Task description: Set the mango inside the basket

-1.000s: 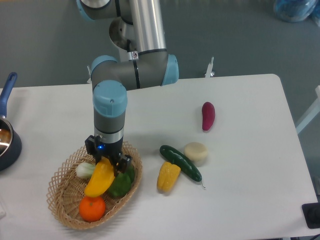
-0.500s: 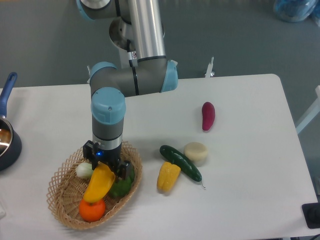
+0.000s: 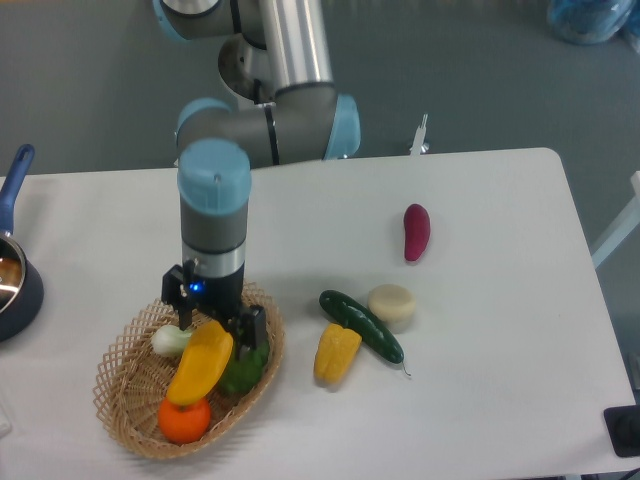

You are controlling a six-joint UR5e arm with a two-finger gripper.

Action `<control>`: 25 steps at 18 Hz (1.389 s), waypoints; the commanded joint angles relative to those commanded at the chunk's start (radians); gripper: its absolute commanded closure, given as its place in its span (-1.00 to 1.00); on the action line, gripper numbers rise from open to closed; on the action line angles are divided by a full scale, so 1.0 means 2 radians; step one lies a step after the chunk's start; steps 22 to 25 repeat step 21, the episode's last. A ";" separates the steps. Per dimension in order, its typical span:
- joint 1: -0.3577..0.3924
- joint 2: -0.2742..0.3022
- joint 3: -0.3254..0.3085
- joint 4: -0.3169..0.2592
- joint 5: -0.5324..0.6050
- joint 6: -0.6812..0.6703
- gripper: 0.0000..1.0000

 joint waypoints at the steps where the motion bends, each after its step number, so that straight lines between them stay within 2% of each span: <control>1: 0.015 0.005 0.013 -0.001 0.000 0.006 -1.00; 5: 0.042 0.009 0.075 -0.010 0.002 0.009 -1.00; 6: 0.052 0.009 0.084 -0.020 0.003 0.020 -1.00; 8: 0.061 0.016 0.101 -0.060 0.029 0.075 -1.00; 12: 0.099 0.052 0.095 -0.137 0.046 0.207 -1.00; 15: 0.130 0.074 0.094 -0.168 0.046 0.262 -1.00; 19: 0.151 0.100 0.068 -0.170 0.045 0.292 -1.00; 25: 0.160 0.103 0.067 -0.171 0.043 0.292 -1.00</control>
